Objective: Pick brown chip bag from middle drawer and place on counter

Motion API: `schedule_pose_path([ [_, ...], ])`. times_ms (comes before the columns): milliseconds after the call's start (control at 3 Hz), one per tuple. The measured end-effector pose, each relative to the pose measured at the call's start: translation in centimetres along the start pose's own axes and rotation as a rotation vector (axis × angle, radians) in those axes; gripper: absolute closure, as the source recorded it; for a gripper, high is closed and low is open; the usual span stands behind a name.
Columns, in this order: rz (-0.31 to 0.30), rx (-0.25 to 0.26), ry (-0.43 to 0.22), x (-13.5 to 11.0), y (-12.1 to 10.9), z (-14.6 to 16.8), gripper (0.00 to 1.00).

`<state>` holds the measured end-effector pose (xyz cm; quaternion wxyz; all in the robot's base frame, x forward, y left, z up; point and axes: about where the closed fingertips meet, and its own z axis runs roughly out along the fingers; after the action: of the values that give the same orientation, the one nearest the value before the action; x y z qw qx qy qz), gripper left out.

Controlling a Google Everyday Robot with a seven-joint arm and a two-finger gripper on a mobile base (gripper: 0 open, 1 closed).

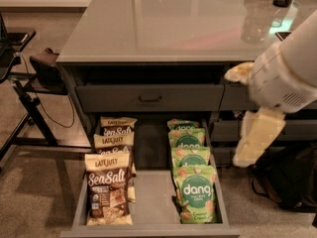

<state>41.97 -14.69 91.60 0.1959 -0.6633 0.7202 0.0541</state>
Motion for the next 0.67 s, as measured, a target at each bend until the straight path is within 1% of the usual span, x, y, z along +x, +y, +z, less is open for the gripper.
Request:
schedule_pose_path([
  [333, -0.038, -0.056, -0.094, -2.6, 1.5, 5.0, 0.00],
  [667, -0.031, -0.077, -0.175, -4.7, 1.8, 10.1, 0.00],
])
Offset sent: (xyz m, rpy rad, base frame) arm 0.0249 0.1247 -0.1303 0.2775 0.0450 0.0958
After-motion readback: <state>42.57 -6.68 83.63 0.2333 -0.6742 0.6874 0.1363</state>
